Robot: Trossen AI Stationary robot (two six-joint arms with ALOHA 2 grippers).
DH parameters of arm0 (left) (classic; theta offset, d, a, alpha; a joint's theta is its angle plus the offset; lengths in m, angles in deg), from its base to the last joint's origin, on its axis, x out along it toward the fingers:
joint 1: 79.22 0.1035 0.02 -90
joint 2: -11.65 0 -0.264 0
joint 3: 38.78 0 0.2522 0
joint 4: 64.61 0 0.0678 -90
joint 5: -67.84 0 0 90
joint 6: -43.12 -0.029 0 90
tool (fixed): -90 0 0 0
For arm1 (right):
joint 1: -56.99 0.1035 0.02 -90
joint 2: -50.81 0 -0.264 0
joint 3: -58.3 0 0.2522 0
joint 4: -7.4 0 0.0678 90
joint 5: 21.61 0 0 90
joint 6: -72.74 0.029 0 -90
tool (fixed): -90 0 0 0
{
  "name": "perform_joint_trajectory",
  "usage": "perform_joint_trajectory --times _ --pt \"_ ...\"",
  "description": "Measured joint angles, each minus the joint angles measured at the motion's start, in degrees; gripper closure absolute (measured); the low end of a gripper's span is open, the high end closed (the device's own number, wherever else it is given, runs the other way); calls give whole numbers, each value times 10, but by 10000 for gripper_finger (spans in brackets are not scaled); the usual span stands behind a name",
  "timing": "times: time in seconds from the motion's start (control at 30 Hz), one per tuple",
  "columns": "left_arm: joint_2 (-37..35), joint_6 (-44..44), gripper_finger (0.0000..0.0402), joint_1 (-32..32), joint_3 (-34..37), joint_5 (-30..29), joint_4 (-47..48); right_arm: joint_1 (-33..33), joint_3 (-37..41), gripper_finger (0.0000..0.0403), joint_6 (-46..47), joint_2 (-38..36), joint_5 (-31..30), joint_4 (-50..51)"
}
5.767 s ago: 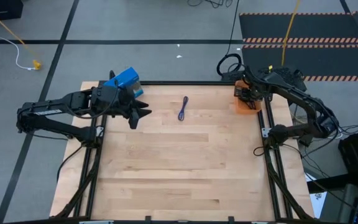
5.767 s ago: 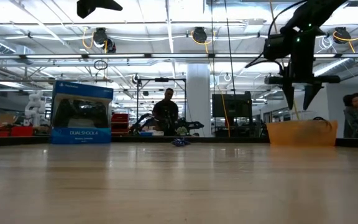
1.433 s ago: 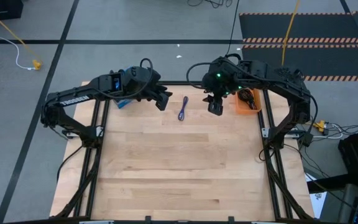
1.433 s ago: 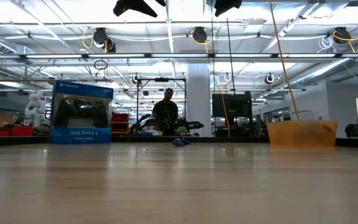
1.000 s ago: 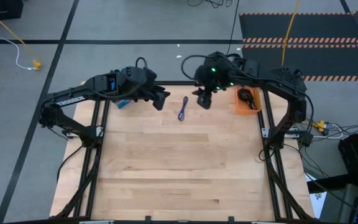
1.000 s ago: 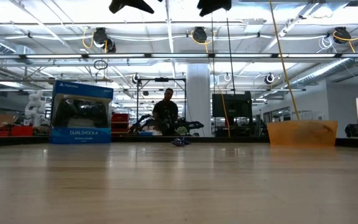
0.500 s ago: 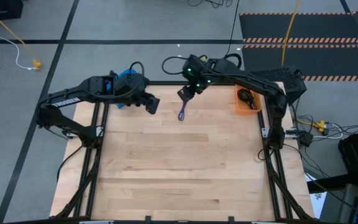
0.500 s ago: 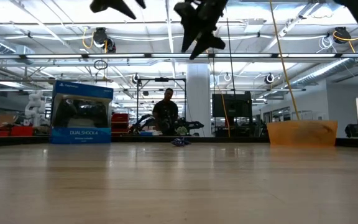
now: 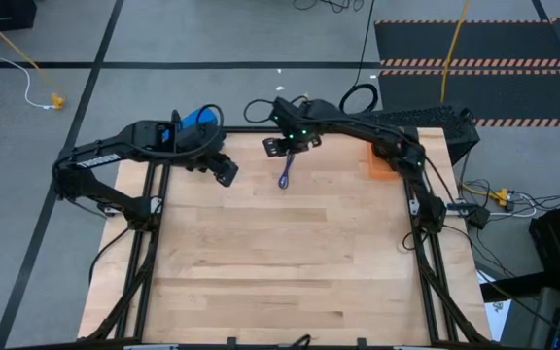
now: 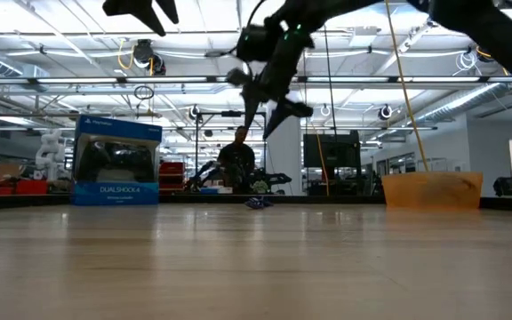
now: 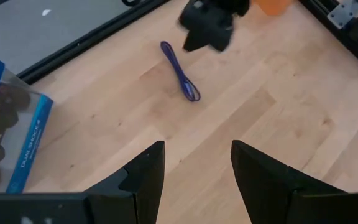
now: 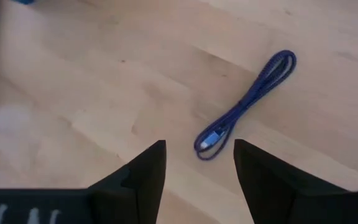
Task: Pick and place USB-C Cables
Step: Put the blue charger cable into the orange bin
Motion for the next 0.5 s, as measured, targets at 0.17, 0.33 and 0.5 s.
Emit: perform_joint_trajectory --times 0.17,0.33,0.5 --pt "1 -1 215 0 0 0 -2 -9 0 202 26 45 0 4" --pt "0 -8 215 0 0 0 -3 -14 0 195 67 82 13 -22" --pt "0 -23 215 0 0 -1 -4 -14 0 196 85 108 12 -32"
